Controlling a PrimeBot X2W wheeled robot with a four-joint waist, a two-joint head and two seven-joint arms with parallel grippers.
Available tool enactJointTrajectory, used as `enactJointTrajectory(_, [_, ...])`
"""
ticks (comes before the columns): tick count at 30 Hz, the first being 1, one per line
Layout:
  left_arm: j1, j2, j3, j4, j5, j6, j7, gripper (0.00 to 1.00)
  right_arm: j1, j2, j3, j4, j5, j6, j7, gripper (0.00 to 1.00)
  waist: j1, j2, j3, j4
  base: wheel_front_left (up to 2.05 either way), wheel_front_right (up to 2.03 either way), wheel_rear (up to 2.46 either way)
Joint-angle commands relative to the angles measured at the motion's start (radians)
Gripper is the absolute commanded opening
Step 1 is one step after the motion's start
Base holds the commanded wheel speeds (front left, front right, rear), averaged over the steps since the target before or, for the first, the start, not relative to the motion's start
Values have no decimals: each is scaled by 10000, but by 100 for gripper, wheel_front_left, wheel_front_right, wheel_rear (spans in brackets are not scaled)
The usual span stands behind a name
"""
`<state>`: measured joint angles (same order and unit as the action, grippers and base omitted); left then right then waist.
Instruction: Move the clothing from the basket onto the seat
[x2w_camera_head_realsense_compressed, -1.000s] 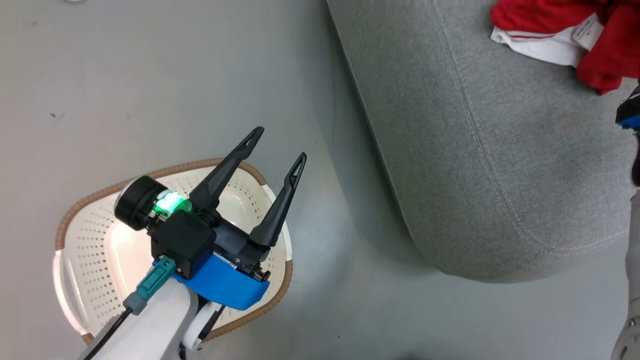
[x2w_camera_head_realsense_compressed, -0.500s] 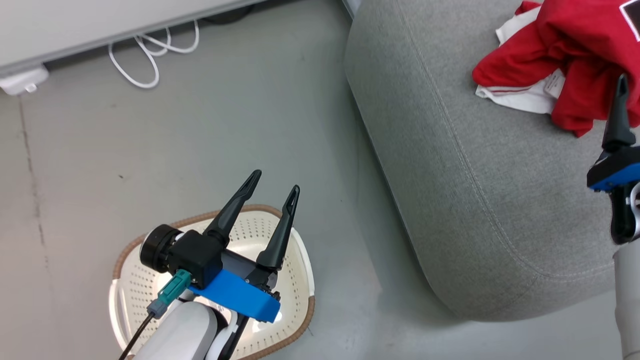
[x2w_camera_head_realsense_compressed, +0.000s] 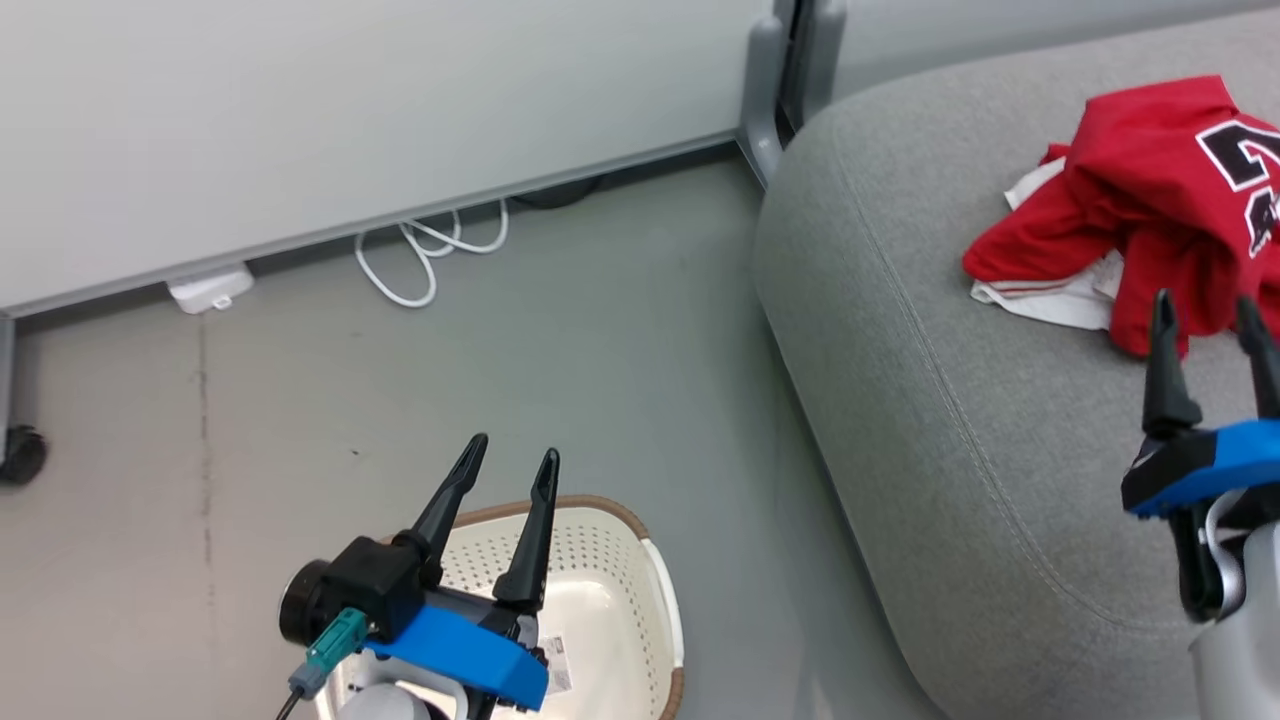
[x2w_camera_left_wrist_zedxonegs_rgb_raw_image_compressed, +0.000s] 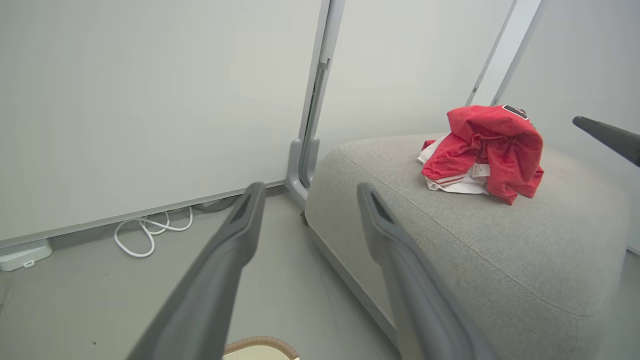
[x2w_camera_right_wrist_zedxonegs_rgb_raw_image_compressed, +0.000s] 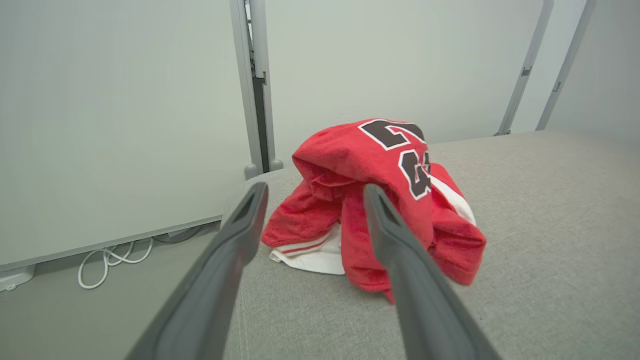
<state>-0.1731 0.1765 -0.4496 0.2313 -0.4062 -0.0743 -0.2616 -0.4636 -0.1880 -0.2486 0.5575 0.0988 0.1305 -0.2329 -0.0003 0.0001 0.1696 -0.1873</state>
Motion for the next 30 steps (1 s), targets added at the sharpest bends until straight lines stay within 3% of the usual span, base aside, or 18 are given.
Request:
enactJointTrajectory(1, [265, -128, 248, 115, 115, -47, -45, 100, 642, 112, 98, -442, 121, 5, 173, 100, 3, -1, -475, 461, 0, 0, 0])
enactJointTrajectory(18, [1329, -739, 1964, 719, 634, -231, -45, 100, 3502, 1175, 221, -2779, -379, 5, 707, 100, 3, -1, -1519, 1852, 0, 0, 0])
enactJointTrajectory(30, [1810, -985, 2793, 1003, 995, -444, -47, 100, 4734, 1373, 477, -4026, -319, 5, 1124, 100, 3, -1, -1949, 2768, 0, 0, 0])
